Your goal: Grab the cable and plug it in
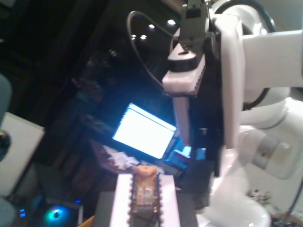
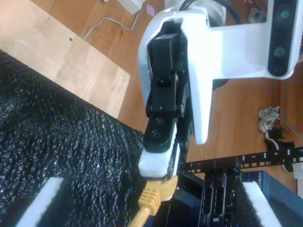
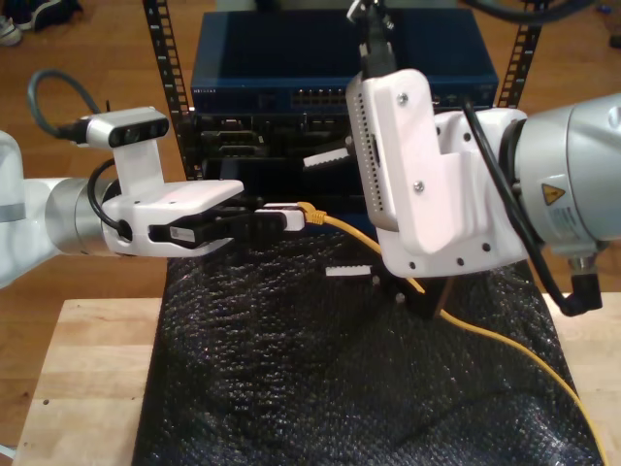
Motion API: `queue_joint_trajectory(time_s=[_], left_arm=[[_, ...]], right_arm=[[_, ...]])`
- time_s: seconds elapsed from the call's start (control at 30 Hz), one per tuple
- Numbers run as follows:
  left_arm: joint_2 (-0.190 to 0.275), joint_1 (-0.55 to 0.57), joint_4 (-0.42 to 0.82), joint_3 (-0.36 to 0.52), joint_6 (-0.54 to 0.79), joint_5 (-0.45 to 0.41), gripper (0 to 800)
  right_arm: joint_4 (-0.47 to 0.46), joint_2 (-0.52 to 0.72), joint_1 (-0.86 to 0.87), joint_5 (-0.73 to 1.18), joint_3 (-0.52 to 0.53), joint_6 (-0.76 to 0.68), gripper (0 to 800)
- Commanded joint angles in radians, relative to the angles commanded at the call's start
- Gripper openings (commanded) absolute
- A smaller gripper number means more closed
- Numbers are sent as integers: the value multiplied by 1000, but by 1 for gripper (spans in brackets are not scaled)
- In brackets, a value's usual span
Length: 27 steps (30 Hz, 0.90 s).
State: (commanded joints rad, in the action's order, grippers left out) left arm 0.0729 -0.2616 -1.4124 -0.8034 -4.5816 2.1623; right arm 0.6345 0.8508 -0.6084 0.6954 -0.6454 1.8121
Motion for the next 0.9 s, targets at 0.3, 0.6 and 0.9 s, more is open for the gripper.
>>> queue_joint_trajectory(time_s=[0.3, 0.6, 0.9], left_arm=[[-9, 2, 0, 2, 0, 34, 3], [-14, 2, -2, 2, 2, 57, 3], [-20, 2, -25, 2, 3, 87, 3]], right_arm=[[0, 0, -3, -5, 0, 5, 797], [0, 6, -6, -12, 2, 6, 773], [5, 9, -17, -14, 0, 26, 757]])
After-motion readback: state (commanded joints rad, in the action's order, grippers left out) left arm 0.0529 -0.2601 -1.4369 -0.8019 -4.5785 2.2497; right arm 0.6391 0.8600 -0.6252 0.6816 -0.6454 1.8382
